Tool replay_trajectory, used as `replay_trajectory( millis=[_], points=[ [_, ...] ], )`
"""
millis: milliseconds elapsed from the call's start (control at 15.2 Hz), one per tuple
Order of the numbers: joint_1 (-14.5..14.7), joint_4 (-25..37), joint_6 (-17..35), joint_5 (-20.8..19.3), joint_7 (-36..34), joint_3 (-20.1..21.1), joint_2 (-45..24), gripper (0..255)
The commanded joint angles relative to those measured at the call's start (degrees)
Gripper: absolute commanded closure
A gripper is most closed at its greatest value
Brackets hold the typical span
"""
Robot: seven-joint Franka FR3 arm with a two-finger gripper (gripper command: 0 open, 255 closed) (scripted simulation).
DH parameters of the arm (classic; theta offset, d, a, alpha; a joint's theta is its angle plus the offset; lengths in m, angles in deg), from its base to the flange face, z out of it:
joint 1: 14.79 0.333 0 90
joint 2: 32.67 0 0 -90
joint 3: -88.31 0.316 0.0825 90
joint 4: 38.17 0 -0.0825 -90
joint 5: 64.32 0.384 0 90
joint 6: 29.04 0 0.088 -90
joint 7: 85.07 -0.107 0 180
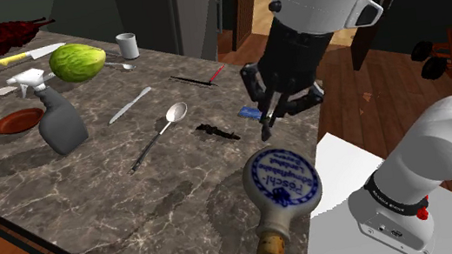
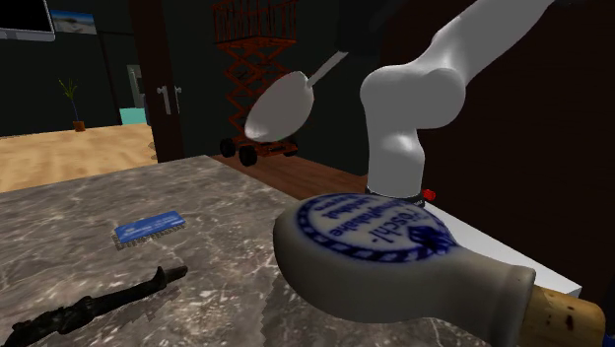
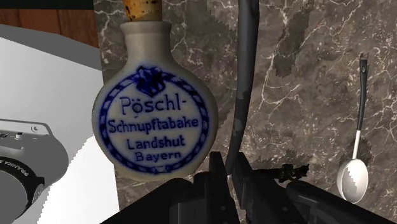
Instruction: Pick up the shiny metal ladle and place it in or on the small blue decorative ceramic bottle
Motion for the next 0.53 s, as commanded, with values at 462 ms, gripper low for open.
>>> replay_trajectory(
  millis=[462],
  points=[
    [3.9,-5.8,0.6,2.8,-1.4,1.0,5.1,255]
  ],
)
